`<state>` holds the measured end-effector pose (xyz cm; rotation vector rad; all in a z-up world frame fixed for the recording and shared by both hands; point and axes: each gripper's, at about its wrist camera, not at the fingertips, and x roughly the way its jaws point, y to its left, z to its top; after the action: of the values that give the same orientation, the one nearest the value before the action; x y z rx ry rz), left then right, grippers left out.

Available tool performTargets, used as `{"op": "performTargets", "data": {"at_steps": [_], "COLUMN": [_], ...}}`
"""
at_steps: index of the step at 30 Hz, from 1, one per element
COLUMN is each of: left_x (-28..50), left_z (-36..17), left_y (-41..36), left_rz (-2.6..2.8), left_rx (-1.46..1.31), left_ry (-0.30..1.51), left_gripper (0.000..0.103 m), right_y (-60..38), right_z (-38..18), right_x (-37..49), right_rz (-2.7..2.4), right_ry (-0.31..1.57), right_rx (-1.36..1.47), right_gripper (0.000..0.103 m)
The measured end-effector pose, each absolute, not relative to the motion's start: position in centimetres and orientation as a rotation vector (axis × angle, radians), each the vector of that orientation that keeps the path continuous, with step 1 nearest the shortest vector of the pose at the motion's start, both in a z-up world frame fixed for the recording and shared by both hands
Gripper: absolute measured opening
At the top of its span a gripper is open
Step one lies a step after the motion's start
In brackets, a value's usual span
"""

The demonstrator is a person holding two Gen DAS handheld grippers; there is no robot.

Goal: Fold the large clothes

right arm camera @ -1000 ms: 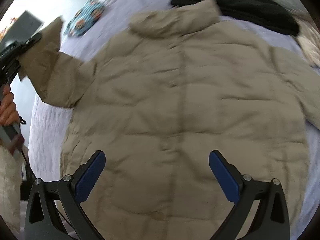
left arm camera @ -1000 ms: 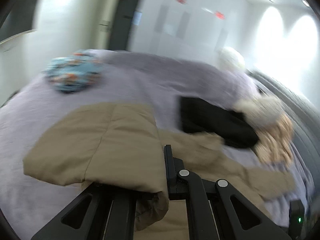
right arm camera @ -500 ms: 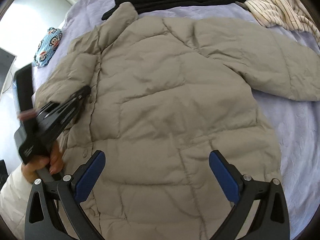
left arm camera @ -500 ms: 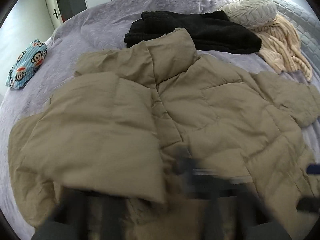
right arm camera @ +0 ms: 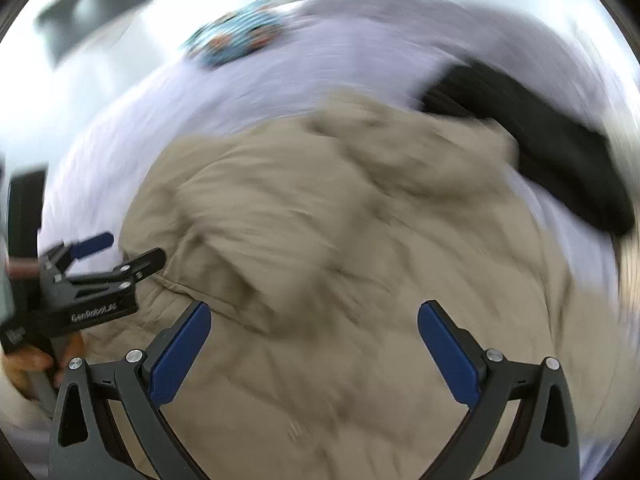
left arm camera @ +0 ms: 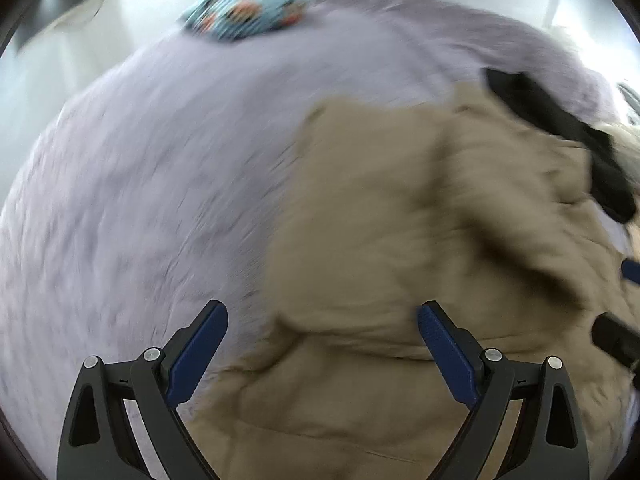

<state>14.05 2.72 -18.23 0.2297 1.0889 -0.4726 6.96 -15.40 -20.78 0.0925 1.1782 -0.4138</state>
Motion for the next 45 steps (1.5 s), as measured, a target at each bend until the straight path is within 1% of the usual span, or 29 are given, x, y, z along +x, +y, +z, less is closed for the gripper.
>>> {"op": "performTargets", "data": {"at_steps": [3, 5, 7, 8, 9, 10, 12, 13, 14, 15, 16, 17, 19, 21, 22, 23, 24, 25, 26, 28, 31, 36, 38, 40, 41, 42, 43, 44, 45], "left_x": [14.8, 14.6, 14.3, 14.3, 14.6, 14.8, 15.3, 15.6, 16.2, 17.1, 18.3, 20.1, 23.5, 26.7, 27.9, 28.8, 29.5, 29.7, 29.6, 28.6, 27.5, 28.0, 27.6, 27.4, 27.3, 27.3, 27.2, 27.1, 26.9], "left_z": [-20.2, -20.6, -20.7, -20.8, -20.8, -20.5, -18.7, -17.7, -16.6, -15.5, -14.6, -13.9, -14.1, -15.8, -16.9, -18.1, -19.6, -20.6, -20.8, -19.6, -17.2, -19.8, -19.6, -18.2, -17.5, -16.3, -15.6, -14.5, -13.5], "left_y": [3.6, 3.9, 3.8, 3.8, 4.0, 4.2, 4.7, 5.1, 5.5, 5.8, 6.0, 6.0, 5.3, 3.8, 2.6, 1.6, 0.5, -0.3, -0.8, -1.5, -1.9, -3.0, -3.1, -2.9, -2.6, -2.3, -1.7, -1.2, -0.8], "left_rz": [-0.455, -0.458, -0.467, -0.475, -0.483, -0.494, -0.544, -0.567, -0.597, -0.630, -0.648, -0.661, -0.684, -0.710, -0.732, -0.746, -0.746, -0.751, -0.758, -0.771, -0.804, -0.717, -0.691, -0.663, -0.661, -0.665, -0.663, -0.653, -0.638], "left_rx": [0.188, 0.181, 0.199, 0.207, 0.210, 0.211, 0.164, 0.130, 0.085, 0.037, 0.003, -0.035, -0.076, -0.116, -0.144, -0.169, -0.191, -0.214, -0.235, -0.196, -0.025, 0.242, 0.268, 0.257, 0.247, 0.227, 0.219, 0.220, 0.230], "left_ry": [1.123, 1.118, 1.104, 1.102, 1.109, 1.120, 1.131, 1.127, 1.123, 1.117, 1.110, 1.112, 1.161, 1.257, 1.318, 1.378, 1.437, 1.468, 1.471, 1.396, 1.232, 1.163, 1.134, 1.114, 1.107, 1.090, 1.075, 1.046, 1.015], "left_gripper": [0.097, 0.097, 0.097, 0.097, 0.097, 0.097, 0.097, 0.097, 0.097, 0.097, 0.097, 0.097, 0.097, 0.096, 0.089, 0.067, 0.055, 0.032, 0.021, 0.017, 0.017, 0.017, 0.017, 0.018, 0.018, 0.018, 0.018, 0.018, 0.018], "right_y": [-13.1, -13.3, -14.7, -16.6, -20.2, -20.2, -24.3, -27.3, -27.3, -28.3, -29.2, -29.8, -30.7, -29.6, -29.6, -29.4, -29.2, -29.2, -29.1, -28.9, -28.3, -26.6, -26.7, -26.9, -27.3, -27.3, -27.2, -27.0, -26.7], "right_z": [-24.4, -24.8, -23.6, -22.4, -20.8, -20.8, -20.5, -21.0, -21.0, -21.7, -22.9, -23.8, -25.7, -26.4, -26.4, -26.5, -26.8, -26.8, -27.0, -26.7, -26.4, -27.8, -27.8, -27.7, -27.2, -27.2, -26.1, -25.4, -24.4], "right_x": [11.5, 12.7, 12.6, 11.7, 9.1, 9.1, 5.4, 1.8, 1.8, 0.5, -0.4, -1.2, -2.8, -3.2, -3.2, -3.0, -2.8, -2.8, -2.6, -2.7, -3.3, -1.3, -1.0, -1.0, -1.2, -1.2, -1.9, -2.3, -2.9], "right_rz": [-0.403, -0.473, -0.586, -0.670, -0.755, -0.755, -0.810, -0.834, -0.834, -0.825, -0.818, -0.810, -0.796, -0.779, -0.779, -0.777, -0.774, -0.774, -0.773, -0.773, -0.774, -0.748, -0.759, -0.762, -0.736, -0.736, -0.697, -0.693, -0.698], "right_ry": [1.245, 1.203, 1.121, 1.065, 0.994, 0.994, 0.940, 0.896, 0.896, 0.891, 0.902, 0.918, 0.924, 0.925, 0.925, 0.934, 0.940, 0.940, 0.940, 0.936, 0.927, 0.912, 0.912, 0.916, 0.942, 0.942, 0.967, 0.969, 0.976], "right_rx": [-0.107, -0.200, -0.204, -0.128, 0.105, 0.105, 0.394, 0.638, 0.638, 0.734, 0.796, 0.866, 0.987, 0.972, 0.972, 0.954, 0.946, 0.946, 0.948, 0.956, 0.971, 0.982, 0.962, 0.961, 0.976, 0.976, 0.970, 0.957, 0.926], "right_gripper": [0.103, 0.102, 0.102, 0.102, 0.102, 0.102, 0.101, 0.098, 0.077, 0.042, 0.028, 0.020, 0.017, 0.017, 0.017, 0.017, 0.017, 0.017, 0.017, 0.017, 0.017, 0.016, 0.016, 0.017, 0.021, 0.034, 0.045, 0.068, 0.077]}}
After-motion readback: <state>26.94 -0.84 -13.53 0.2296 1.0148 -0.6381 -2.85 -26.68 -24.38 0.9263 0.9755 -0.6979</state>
